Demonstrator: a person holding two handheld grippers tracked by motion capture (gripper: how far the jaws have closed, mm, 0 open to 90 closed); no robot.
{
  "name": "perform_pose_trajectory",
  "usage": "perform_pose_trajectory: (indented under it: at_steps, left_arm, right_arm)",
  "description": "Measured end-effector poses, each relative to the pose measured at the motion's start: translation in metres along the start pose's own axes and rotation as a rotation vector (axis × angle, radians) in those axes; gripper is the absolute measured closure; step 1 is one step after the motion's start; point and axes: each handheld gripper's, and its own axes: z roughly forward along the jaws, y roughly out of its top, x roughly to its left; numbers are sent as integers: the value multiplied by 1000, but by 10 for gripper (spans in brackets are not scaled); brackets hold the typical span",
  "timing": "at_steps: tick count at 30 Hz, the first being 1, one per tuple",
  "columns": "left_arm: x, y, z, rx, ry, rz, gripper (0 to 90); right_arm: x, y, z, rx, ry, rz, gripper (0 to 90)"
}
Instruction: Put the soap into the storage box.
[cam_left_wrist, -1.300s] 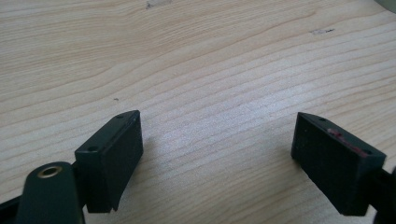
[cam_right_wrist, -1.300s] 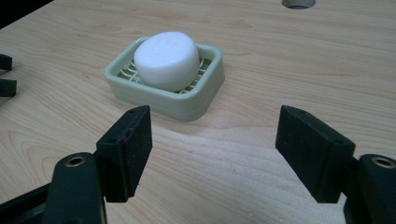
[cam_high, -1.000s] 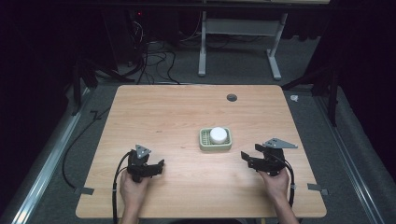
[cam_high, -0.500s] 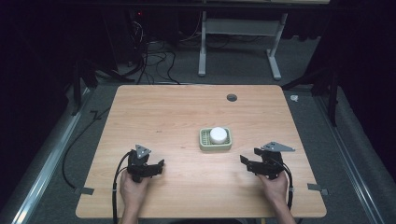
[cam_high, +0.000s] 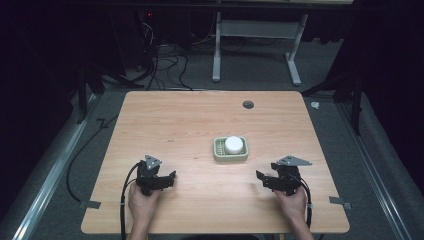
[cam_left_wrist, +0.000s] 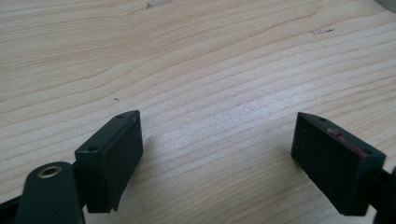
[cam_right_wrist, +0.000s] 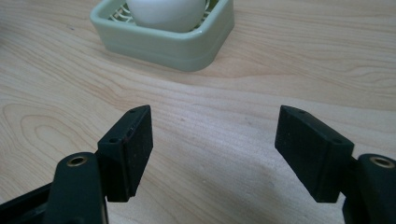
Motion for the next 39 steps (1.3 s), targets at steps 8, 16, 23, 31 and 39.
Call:
perform_pose_trajectory:
  at_steps: [8, 16, 23, 31, 39]
  left_arm:
    - [0, 0, 0, 2, 0, 0, 171]
    - [0, 0, 0, 0, 0, 0, 171]
    - [0, 0, 0, 0, 0, 0, 171]
    - [0, 0, 0, 0, 0, 0, 171]
    - [0, 0, 0, 0, 0, 0, 171]
  right_arm:
    - [1, -7, 3, 20, -10, -5, 286]
    - [4, -10, 8, 49, -21, -20, 285]
    - [7, -12, 10, 66, -25, -27, 285]
    - [12, -12, 13, 81, -52, -59, 282]
    - [15, -12, 15, 81, -68, -90, 274]
